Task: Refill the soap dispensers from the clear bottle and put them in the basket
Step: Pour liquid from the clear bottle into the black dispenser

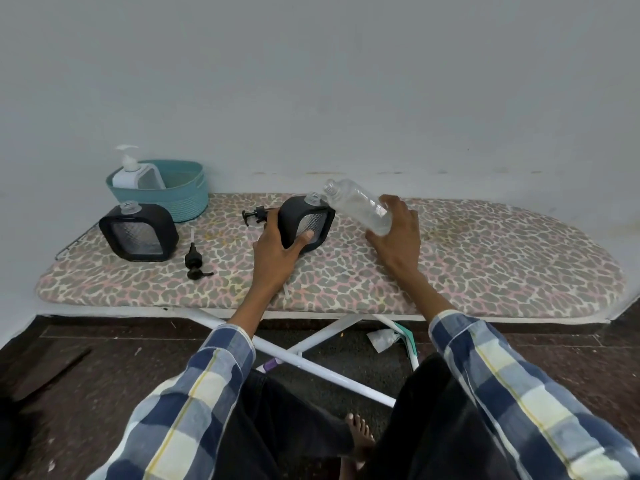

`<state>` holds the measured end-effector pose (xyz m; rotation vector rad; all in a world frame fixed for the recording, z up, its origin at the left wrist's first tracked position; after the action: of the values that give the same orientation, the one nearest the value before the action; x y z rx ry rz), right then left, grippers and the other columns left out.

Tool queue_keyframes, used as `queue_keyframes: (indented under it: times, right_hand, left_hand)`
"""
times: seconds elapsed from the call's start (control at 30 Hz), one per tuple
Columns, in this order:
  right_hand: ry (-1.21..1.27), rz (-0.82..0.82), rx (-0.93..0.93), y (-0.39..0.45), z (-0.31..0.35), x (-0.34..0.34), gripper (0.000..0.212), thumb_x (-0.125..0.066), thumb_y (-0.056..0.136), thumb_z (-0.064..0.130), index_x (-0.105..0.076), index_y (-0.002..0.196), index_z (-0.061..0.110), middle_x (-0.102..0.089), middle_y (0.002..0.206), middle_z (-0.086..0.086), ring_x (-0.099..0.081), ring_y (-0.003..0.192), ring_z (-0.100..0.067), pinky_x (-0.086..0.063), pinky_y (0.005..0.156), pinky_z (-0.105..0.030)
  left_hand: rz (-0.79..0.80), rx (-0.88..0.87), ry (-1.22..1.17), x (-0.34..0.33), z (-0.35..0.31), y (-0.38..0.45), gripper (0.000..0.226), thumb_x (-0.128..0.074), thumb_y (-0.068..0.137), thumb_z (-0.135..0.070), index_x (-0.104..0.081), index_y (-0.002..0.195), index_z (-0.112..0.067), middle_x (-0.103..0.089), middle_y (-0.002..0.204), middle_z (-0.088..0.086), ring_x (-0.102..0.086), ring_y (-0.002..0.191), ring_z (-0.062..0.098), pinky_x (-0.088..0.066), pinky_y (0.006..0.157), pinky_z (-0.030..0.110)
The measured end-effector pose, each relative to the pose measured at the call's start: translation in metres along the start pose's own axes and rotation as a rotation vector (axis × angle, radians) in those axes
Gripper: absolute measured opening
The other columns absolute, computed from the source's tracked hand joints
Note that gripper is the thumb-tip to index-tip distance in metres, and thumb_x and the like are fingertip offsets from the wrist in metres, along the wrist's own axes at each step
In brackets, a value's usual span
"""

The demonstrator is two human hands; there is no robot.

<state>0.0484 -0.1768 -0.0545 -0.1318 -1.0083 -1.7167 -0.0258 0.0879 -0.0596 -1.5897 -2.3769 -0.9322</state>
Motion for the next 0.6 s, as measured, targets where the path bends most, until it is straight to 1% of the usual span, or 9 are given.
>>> queue_keyframes:
  times: [0.07, 0.17, 0.2, 0.27, 0.3, 0.33, 0.43, 0.53, 0.6]
  right_hand:
    - [-0.021, -0.007, 0.015, 0.005, -0.001, 0.000, 0.070, -0.087, 0.074, 0.015, -0.054, 0.135, 0.024, -0.064, 0.127, -0.001, -0.052, 0.115, -0.028, -0.055, 0.080, -0.045]
    - [-0.051, -0.056, 0.025, 0.007, -0.002, 0.003, 0.062, -0.083, 0.078, 0.016, -0.057, 0.133, 0.022, -0.064, 0.124, -0.002, -0.052, 0.115, -0.029, -0.056, 0.077, -0.045]
    - [-0.052, -0.077, 0.029, 0.006, -0.002, 0.005, 0.059, -0.081, 0.079, 0.016, -0.058, 0.132, 0.022, -0.064, 0.123, -0.003, -0.052, 0.114, -0.029, -0.055, 0.075, -0.043]
    - [-0.051, -0.105, 0.045, 0.003, 0.000, 0.009, 0.054, -0.078, 0.081, 0.017, -0.059, 0.131, 0.020, -0.063, 0.120, -0.004, -0.051, 0.112, -0.030, -0.050, 0.071, -0.038]
    - [-0.053, -0.109, 0.053, 0.002, 0.001, 0.010, 0.053, -0.077, 0.081, 0.018, -0.059, 0.131, 0.020, -0.063, 0.120, -0.004, -0.051, 0.112, -0.030, -0.047, 0.070, -0.035]
    - [-0.057, -0.111, 0.061, 0.001, 0.001, 0.011, 0.053, -0.077, 0.081, 0.018, -0.059, 0.131, 0.020, -0.062, 0.120, -0.004, -0.051, 0.112, -0.030, -0.044, 0.070, -0.034]
    - [-0.058, -0.117, 0.069, 0.000, 0.000, 0.013, 0.054, -0.078, 0.081, 0.018, -0.058, 0.132, 0.020, -0.061, 0.123, -0.004, -0.050, 0.114, -0.030, -0.043, 0.070, -0.033]
    - [-0.078, -0.120, 0.091, 0.000, 0.001, 0.011, 0.051, -0.077, 0.085, 0.022, -0.060, 0.132, 0.019, -0.062, 0.123, -0.005, -0.050, 0.115, -0.031, -0.048, 0.071, -0.036]
    - [-0.109, -0.112, 0.127, 0.000, 0.003, 0.008, 0.050, -0.077, 0.087, 0.025, -0.060, 0.133, 0.019, -0.063, 0.124, -0.005, -0.050, 0.113, -0.031, -0.050, 0.072, -0.038]
  left_hand:
    - [-0.007, -0.002, 0.008, 0.001, 0.000, 0.000, 0.065, -0.075, 0.096, -0.042, -0.042, 0.149, -0.023, -0.063, 0.120, -0.009, -0.067, 0.102, 0.014, -0.055, 0.083, 0.024]
    - [0.006, -0.019, 0.013, -0.001, -0.001, -0.002, 0.066, -0.073, 0.097, -0.046, -0.041, 0.151, -0.025, -0.061, 0.125, -0.011, -0.066, 0.107, 0.014, -0.054, 0.087, 0.020]
    - [0.006, -0.026, 0.016, -0.001, -0.002, -0.002, 0.067, -0.072, 0.097, -0.049, -0.041, 0.152, -0.027, -0.061, 0.127, -0.012, -0.066, 0.110, 0.014, -0.055, 0.091, 0.023]
    - [-0.009, -0.039, 0.032, 0.001, 0.000, -0.002, 0.068, -0.068, 0.095, -0.060, -0.039, 0.151, -0.034, -0.062, 0.134, -0.013, -0.066, 0.117, 0.017, -0.057, 0.103, 0.043]
    - [-0.018, -0.046, 0.040, 0.002, 0.001, -0.002, 0.068, -0.066, 0.094, -0.065, -0.039, 0.150, -0.037, -0.062, 0.138, -0.011, -0.066, 0.120, 0.019, -0.055, 0.104, 0.051]
    - [-0.023, -0.052, 0.039, 0.002, 0.001, -0.002, 0.069, -0.065, 0.094, -0.068, -0.040, 0.150, -0.037, -0.062, 0.140, -0.007, -0.065, 0.121, 0.020, -0.055, 0.103, 0.054]
    - [-0.038, -0.053, 0.032, 0.004, 0.000, -0.003, 0.068, -0.070, 0.095, -0.063, -0.042, 0.146, -0.029, -0.058, 0.140, 0.000, -0.062, 0.121, 0.021, -0.058, 0.097, 0.049]
    - [-0.057, -0.053, 0.075, 0.003, -0.001, -0.003, 0.061, -0.073, 0.096, -0.052, -0.041, 0.136, -0.020, -0.052, 0.131, 0.003, -0.057, 0.111, 0.018, -0.058, 0.088, 0.041]
    - [-0.058, -0.068, 0.122, 0.001, -0.002, -0.004, 0.057, -0.072, 0.098, -0.049, -0.039, 0.133, -0.019, -0.049, 0.129, 0.002, -0.055, 0.108, 0.017, -0.055, 0.083, 0.035]
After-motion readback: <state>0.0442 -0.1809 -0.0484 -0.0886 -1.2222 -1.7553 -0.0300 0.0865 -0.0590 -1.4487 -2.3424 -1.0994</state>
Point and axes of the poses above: each hand's wrist, its own y-axis towards the middle knuckle, its own x-axis out of the back of the hand, z = x × y, the point moved 9 cm from there along y, towards the middle knuckle
